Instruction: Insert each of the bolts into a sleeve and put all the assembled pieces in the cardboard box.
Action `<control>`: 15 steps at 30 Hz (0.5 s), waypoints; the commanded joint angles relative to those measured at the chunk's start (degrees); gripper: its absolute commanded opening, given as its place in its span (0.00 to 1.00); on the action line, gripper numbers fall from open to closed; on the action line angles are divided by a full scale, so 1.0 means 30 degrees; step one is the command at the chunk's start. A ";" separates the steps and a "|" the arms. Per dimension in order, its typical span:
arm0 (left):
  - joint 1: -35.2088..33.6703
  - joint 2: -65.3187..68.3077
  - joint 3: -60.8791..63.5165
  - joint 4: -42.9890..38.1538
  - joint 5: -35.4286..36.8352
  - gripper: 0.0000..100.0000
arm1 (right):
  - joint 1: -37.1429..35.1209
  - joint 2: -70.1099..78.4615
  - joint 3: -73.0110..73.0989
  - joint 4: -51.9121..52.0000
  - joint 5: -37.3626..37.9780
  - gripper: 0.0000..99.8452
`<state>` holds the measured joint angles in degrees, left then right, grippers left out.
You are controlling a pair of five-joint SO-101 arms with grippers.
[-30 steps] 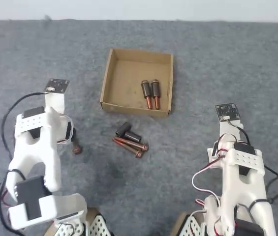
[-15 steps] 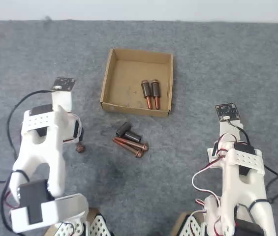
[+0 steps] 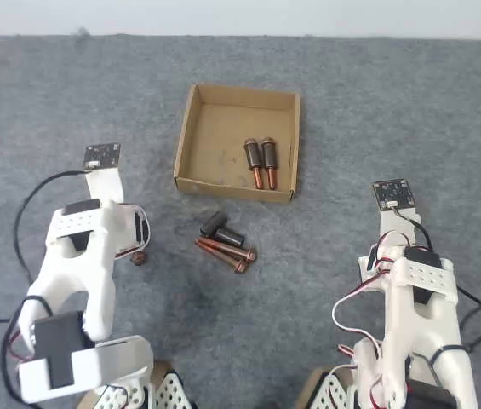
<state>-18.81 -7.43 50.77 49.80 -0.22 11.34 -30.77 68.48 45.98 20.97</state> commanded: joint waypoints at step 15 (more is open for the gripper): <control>0.2901 -0.1289 -0.5875 0.9231 -0.9319 0.01 | 0.0278 -0.0835 -0.0117 -0.0249 0.0234 0.01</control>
<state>-12.75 -8.13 42.07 68.97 -18.33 11.34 -30.86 68.48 45.98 20.97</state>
